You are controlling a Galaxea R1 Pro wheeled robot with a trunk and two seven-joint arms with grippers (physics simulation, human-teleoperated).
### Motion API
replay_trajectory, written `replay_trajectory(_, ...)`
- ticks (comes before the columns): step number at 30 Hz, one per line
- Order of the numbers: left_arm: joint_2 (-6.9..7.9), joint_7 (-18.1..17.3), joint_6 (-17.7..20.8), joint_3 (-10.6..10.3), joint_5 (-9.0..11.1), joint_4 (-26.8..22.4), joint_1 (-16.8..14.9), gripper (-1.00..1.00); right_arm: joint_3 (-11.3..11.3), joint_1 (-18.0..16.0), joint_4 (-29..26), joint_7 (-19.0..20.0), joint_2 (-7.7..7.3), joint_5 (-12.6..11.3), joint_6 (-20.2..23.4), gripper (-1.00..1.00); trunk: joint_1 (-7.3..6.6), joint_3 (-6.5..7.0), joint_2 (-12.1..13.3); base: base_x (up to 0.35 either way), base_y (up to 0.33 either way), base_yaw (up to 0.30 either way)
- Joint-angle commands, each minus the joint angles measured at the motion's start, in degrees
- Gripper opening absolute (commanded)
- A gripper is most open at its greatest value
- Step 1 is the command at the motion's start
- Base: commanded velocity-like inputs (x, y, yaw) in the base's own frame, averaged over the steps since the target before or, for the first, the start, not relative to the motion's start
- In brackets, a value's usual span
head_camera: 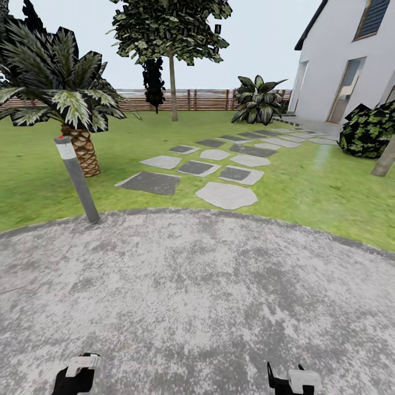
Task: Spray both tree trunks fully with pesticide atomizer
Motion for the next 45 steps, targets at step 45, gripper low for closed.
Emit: replay_trajectory(45,-0.19,-0.25,-0.12,0.49,-0.65,0.14,0.03,-1.0,0.04,-0.03,0.04,-0.18,0.01,0.03,-0.14,1.0,-9.9,8.04,18.04,0.0,0.0,0.0)
